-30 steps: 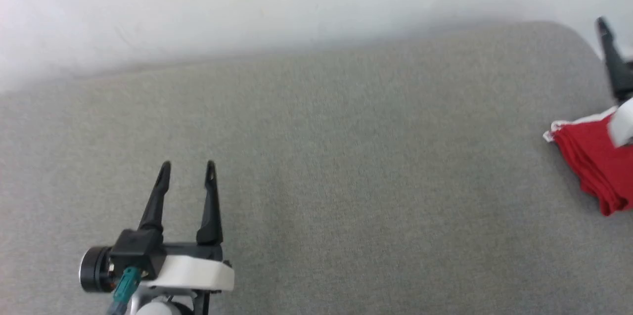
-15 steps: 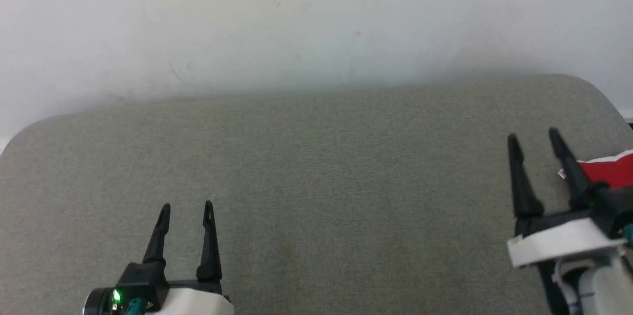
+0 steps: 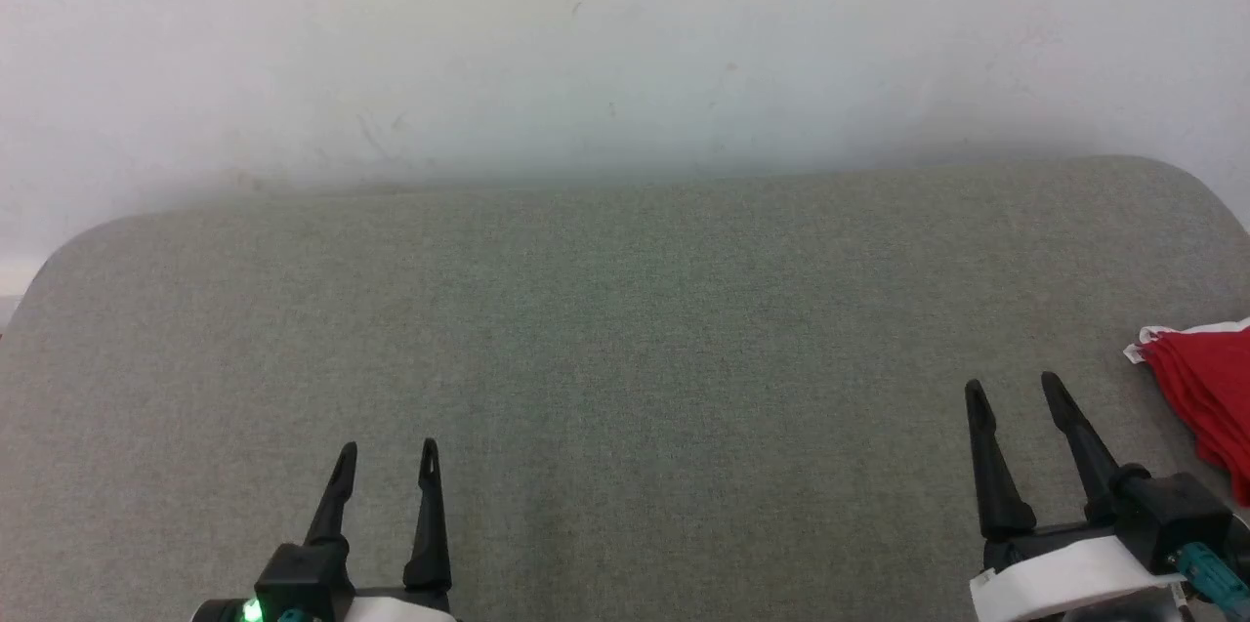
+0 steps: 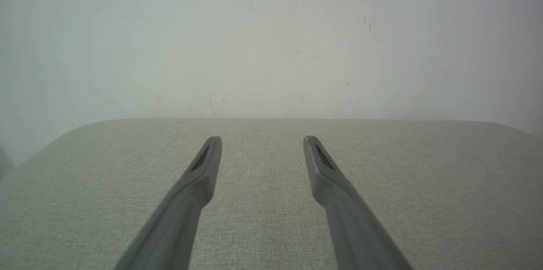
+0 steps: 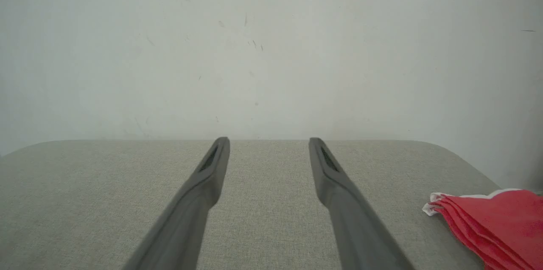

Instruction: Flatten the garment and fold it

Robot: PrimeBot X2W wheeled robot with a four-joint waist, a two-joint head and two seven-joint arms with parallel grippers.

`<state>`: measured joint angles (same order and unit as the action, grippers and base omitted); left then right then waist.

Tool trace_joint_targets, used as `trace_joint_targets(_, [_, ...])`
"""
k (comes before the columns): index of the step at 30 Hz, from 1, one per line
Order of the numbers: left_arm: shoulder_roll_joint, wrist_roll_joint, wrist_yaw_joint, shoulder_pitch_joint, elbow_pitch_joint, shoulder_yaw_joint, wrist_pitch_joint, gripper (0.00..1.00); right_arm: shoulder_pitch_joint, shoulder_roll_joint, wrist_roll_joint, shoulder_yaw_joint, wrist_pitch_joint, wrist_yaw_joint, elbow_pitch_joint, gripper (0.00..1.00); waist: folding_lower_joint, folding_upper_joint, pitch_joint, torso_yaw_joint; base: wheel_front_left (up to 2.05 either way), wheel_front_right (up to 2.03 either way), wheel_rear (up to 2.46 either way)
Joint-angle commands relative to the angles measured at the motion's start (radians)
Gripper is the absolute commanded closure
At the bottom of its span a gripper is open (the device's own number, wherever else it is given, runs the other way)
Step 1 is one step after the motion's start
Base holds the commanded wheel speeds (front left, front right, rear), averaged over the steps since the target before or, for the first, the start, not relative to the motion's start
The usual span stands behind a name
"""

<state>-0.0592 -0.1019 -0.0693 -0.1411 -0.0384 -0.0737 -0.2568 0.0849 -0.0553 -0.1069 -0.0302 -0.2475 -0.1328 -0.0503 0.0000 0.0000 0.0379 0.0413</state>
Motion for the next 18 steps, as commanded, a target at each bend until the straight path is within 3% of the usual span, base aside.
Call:
trace_joint_targets(1, [0.003, 0.009, 0.009, 0.004, -0.004, -0.002, -0.005, 0.0, 0.0, 0.005, -0.007, 0.004, -0.006, 0.002, -0.001, 0.0, 0.0, 0.0, 0.0, -0.001, 0.0, 0.0, 0.0])
trace_joint_targets(18, [0.006, 0.014, 0.006, 0.011, -0.008, -0.001, -0.005, 0.0, -0.002, 0.005, -0.028, 0.017, -0.012, 0.002, 0.014, 0.0, 0.0, 0.0, 0.004, -0.006, 0.0, 0.0, 0.0])
